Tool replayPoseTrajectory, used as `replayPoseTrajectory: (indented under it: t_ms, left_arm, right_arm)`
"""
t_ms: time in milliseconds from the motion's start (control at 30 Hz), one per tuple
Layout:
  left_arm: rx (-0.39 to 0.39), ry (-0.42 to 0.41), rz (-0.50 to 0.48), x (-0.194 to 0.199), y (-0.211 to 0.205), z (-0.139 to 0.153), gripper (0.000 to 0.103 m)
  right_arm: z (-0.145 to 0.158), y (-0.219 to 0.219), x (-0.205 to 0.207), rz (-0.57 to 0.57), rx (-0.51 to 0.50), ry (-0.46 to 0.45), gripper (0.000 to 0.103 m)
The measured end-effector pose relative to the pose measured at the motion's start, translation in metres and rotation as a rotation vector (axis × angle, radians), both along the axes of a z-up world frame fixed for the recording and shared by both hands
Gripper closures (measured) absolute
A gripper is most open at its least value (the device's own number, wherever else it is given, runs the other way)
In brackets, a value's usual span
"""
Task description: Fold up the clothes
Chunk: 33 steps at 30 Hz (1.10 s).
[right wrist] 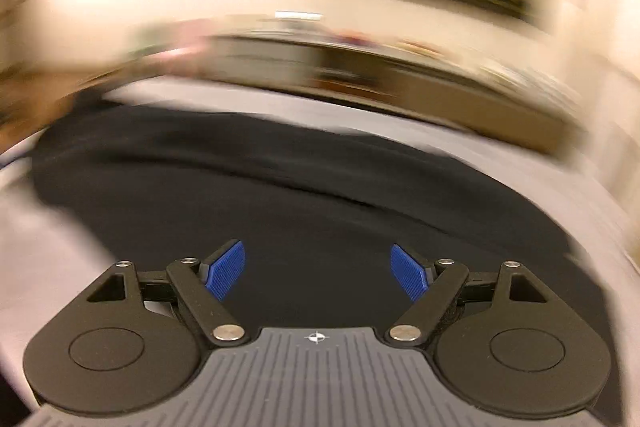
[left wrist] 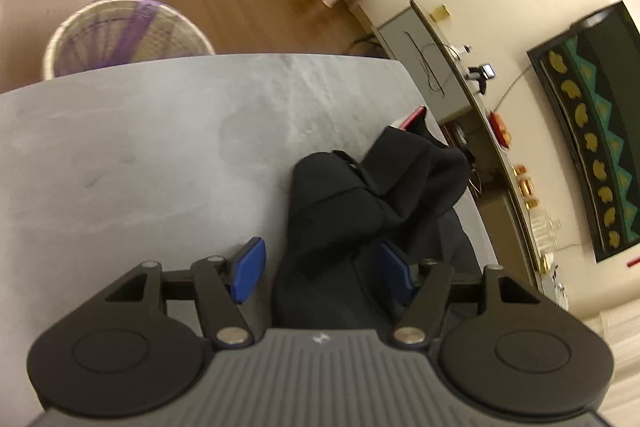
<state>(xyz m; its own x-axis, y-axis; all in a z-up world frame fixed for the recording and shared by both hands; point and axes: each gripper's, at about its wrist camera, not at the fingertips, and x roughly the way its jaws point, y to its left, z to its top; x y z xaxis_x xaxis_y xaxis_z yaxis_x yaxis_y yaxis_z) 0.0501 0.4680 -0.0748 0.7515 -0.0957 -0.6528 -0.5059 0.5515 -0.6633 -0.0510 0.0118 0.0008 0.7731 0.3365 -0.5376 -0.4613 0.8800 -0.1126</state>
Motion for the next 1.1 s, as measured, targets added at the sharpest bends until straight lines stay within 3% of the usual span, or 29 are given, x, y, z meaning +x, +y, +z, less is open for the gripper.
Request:
replayPoseTrajectory:
  t_ms: [133, 267, 300, 367, 400, 433, 467, 533, 567, 600, 633, 667, 700, 833, 867, 967, 1100]
  left_arm:
    - [0.054, -0.006, -0.082, 0.02, -0.005, 0.0, 0.044]
    - [0.093, 0.01, -0.156, 0.036, -0.008, -0.004, 0.077]
    - [0.098, 0.01, -0.173, 0.04, -0.008, -0.005, 0.088]
    - [0.143, -0.032, -0.231, 0.048, -0.009, 0.001, 0.1]
    - [0.207, -0.082, -0.249, 0.049, -0.011, 0.011, 0.1]
    - [0.285, -0.203, -0.264, 0.041, -0.015, 0.032, 0.1]
    - [0.363, -0.339, -0.278, 0.031, -0.019, 0.054, 0.1]
    - [0.516, -0.691, -0.311, -0.012, -0.035, 0.095, 0.1]
    - [0.582, -0.787, -0.308, -0.028, -0.041, 0.103, 0.099]
    - [0.607, -0.789, -0.29, -0.033, -0.041, 0.101, 0.092]
    - [0.576, -0.697, -0.258, -0.024, -0.033, 0.091, 0.085]
    - [0.533, -0.586, -0.222, -0.013, -0.023, 0.08, 0.064]
    - [0.489, -0.476, -0.187, -0.002, -0.013, 0.068, 0.056]
    - [0.229, -0.079, -0.012, 0.008, 0.033, 0.018, 0.058]
    - [0.158, -0.031, 0.021, 0.003, 0.045, 0.007, 0.058]
    - [-0.021, -0.007, 0.114, -0.02, 0.07, -0.011, 0.053]
    - [-0.112, -0.023, 0.157, -0.04, 0.07, -0.015, 0.041]
  right_arm:
    - [0.003, 0.139, 0.017, 0.318, -0.05, -0.024, 0.023]
    - [-0.018, 0.236, 0.051, 0.461, -0.158, -0.019, 0.024]
    - [-0.023, 0.26, 0.06, 0.495, -0.186, -0.018, 0.029]
    - [-0.035, 0.287, 0.078, 0.528, -0.236, 0.017, 0.047]
    - [-0.038, 0.296, 0.087, 0.528, -0.262, 0.03, 0.071]
    - [-0.04, 0.304, 0.096, 0.525, -0.29, 0.041, 0.097]
    - [-0.034, 0.302, 0.101, 0.502, -0.278, 0.025, 0.101]
    - [-0.007, 0.287, 0.101, 0.456, -0.2, -0.027, 0.102]
    - [0.015, 0.274, 0.094, 0.44, -0.134, -0.058, 0.102]
    - [0.037, 0.26, 0.086, 0.423, -0.068, -0.088, 0.102]
    - [0.05, 0.252, 0.076, 0.42, -0.04, -0.102, 0.102]
    - [0.042, 0.253, 0.071, 0.429, -0.057, -0.084, 0.102]
    - [0.031, 0.256, 0.068, 0.441, -0.081, -0.06, 0.102]
    - [-0.015, 0.27, 0.055, 0.483, -0.169, 0.037, 0.102]
    - [-0.028, 0.274, 0.053, 0.492, -0.179, 0.059, 0.102]
    - [-0.05, 0.281, 0.047, 0.496, -0.193, 0.097, 0.101]
    - [-0.039, 0.273, 0.046, 0.49, -0.16, 0.08, 0.101]
